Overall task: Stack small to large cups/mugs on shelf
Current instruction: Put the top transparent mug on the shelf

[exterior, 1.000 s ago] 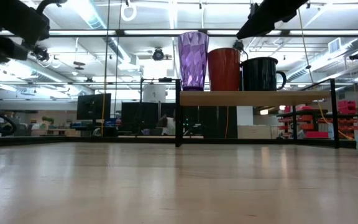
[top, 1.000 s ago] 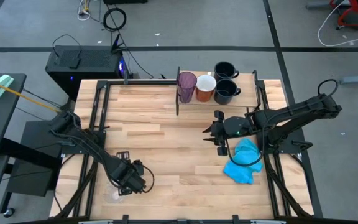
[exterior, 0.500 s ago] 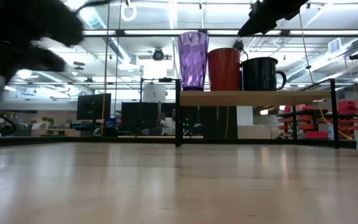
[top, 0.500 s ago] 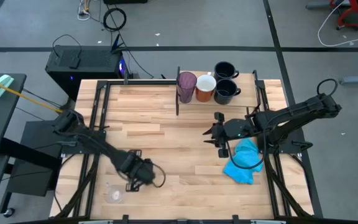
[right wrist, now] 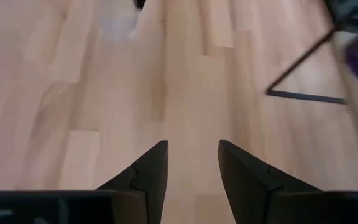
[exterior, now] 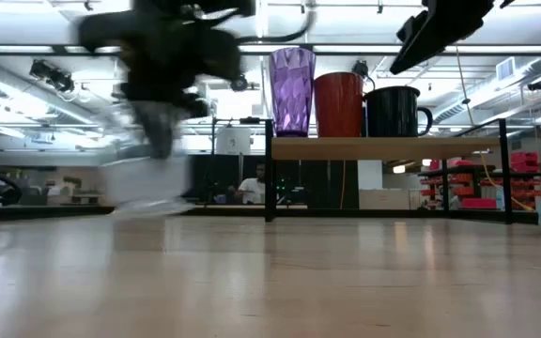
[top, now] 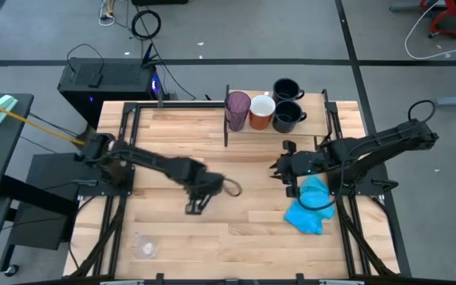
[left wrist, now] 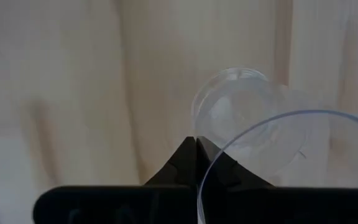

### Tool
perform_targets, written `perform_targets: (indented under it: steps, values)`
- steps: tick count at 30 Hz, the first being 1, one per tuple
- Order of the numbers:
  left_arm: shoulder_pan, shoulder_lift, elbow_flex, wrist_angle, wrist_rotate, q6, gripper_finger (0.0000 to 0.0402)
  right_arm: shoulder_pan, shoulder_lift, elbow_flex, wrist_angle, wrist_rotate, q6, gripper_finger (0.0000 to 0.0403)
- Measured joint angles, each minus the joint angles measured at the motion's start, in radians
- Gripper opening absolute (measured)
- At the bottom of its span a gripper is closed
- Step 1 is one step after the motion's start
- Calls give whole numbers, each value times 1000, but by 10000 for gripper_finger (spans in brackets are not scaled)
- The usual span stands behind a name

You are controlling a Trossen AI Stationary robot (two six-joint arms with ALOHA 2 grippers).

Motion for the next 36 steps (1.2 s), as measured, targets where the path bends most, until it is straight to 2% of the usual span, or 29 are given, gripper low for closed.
perform_targets:
  steps: [9,17,20,25,36]
  values:
    - [109,306,467,-261,-58,276,5,-1,-157,0,-98,44,37,147]
    - [172,481,772,-330,-87,405,5,0,-235,0,-175,45,96,134]
    - [182,514,823,-330,-86,423,5,0,-241,0,-176,47,100,131]
    - [182,540,825,-345,-86,453,5,0,-240,0,-176,48,96,131]
    - [180,525,879,-388,-89,455,9,-1,-240,-44,-180,127,107,145]
